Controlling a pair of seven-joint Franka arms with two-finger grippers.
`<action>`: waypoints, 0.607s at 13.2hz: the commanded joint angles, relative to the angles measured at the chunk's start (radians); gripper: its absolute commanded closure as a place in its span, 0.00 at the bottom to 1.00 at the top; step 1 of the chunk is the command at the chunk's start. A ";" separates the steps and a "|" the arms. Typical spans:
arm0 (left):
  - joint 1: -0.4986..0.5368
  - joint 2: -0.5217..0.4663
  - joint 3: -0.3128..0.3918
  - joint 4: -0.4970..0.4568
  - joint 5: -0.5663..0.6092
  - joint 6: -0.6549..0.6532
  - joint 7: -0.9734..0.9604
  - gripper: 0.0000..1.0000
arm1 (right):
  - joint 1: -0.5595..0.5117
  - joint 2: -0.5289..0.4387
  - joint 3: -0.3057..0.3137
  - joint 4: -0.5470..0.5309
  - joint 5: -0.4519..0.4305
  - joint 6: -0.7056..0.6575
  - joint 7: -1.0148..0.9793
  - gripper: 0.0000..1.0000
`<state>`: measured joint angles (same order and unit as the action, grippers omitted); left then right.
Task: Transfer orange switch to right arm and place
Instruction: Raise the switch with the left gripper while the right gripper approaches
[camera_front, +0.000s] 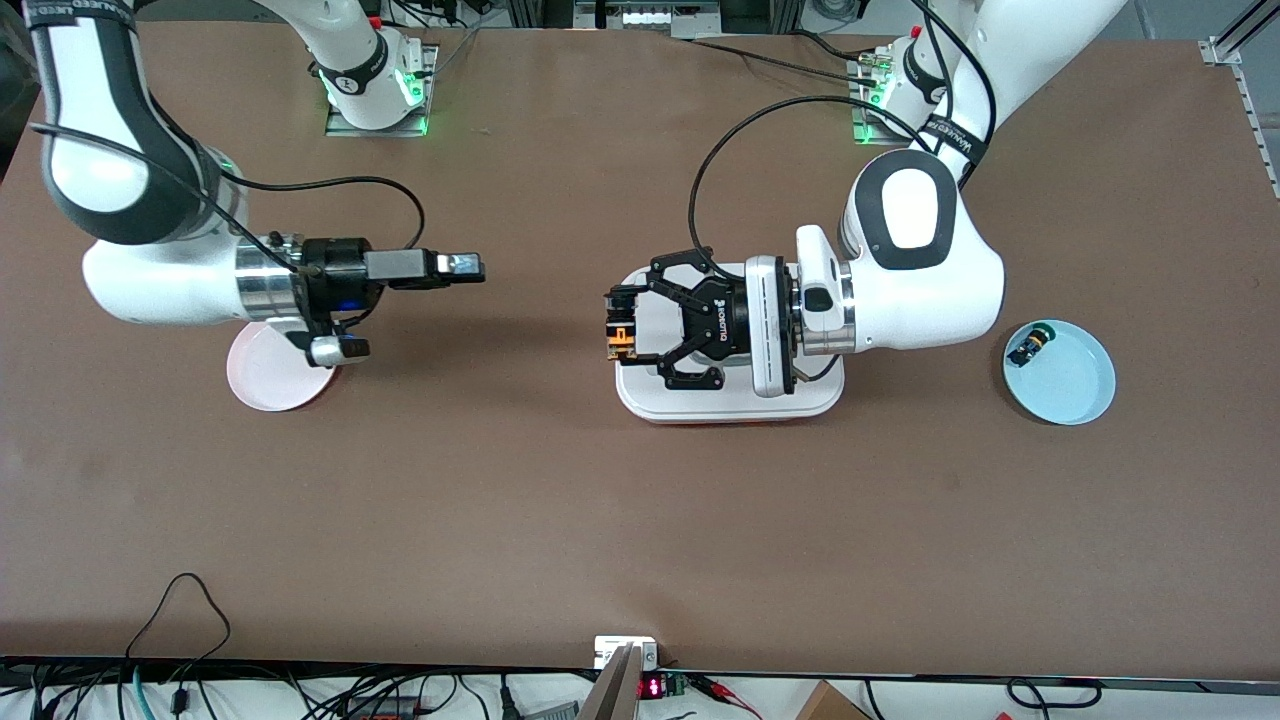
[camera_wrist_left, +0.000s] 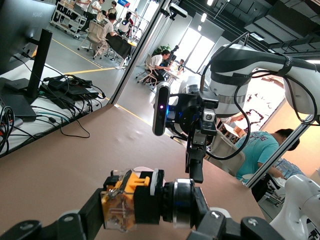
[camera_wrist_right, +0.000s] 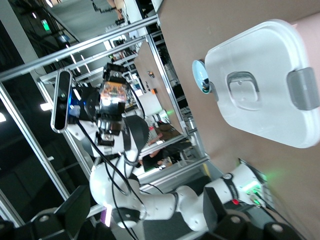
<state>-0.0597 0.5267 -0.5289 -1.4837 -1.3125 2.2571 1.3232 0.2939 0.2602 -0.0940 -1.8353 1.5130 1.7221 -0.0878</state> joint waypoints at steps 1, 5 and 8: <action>-0.003 -0.008 -0.002 -0.006 -0.034 0.016 0.034 0.91 | 0.048 -0.001 -0.001 -0.007 0.113 0.085 0.080 0.00; -0.005 -0.007 0.000 -0.006 -0.034 0.016 0.041 0.91 | 0.134 0.001 -0.001 0.008 0.249 0.250 0.192 0.00; -0.006 -0.007 -0.002 -0.006 -0.034 0.016 0.041 0.91 | 0.182 0.030 -0.001 0.051 0.320 0.339 0.215 0.00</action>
<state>-0.0608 0.5267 -0.5289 -1.4837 -1.3125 2.2591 1.3285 0.4481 0.2687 -0.0908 -1.8263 1.7987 2.0091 0.0928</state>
